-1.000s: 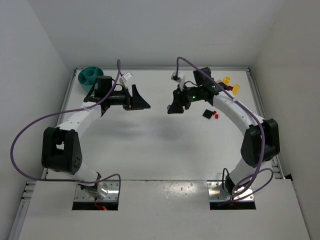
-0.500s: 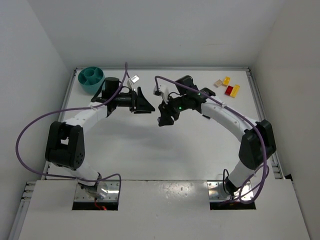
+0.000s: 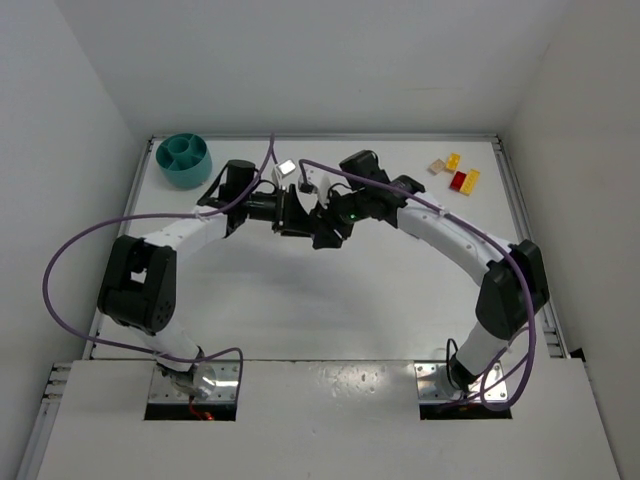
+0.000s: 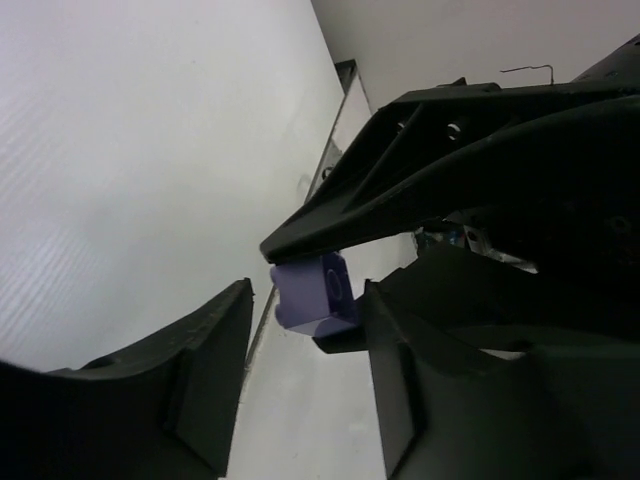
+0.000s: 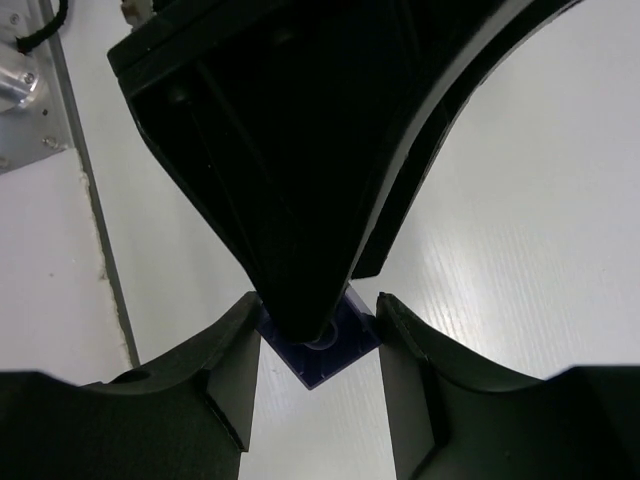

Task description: Sort the legos into containers by color

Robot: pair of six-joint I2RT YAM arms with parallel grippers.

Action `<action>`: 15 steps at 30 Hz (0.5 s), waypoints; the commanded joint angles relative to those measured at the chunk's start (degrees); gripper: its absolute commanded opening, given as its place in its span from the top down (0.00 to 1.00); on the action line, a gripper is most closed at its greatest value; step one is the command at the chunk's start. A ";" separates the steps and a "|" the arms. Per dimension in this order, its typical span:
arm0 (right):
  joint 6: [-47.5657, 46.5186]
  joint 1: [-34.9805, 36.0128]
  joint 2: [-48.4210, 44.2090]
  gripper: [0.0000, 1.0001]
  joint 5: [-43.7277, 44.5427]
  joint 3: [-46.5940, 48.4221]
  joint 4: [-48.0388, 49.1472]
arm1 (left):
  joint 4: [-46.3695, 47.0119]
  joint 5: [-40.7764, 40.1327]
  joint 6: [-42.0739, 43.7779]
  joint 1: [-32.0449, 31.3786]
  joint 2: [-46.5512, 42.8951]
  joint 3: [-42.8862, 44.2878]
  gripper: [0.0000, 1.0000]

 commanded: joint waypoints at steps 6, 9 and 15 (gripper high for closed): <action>-1.77 2.55 0.00 0.94 4.50 2.37 2.27 | 7.14 4.57 -3.43 -1.31 -0.04 -1.86 0.70; -1.77 2.55 0.00 0.94 7.13 1.67 3.67 | 7.15 5.19 -3.43 -1.31 -0.04 -1.86 0.86; -0.37 2.55 -3.16 0.55 8.81 0.09 4.21 | 3.04 2.91 1.74 0.53 -2.15 -2.39 0.98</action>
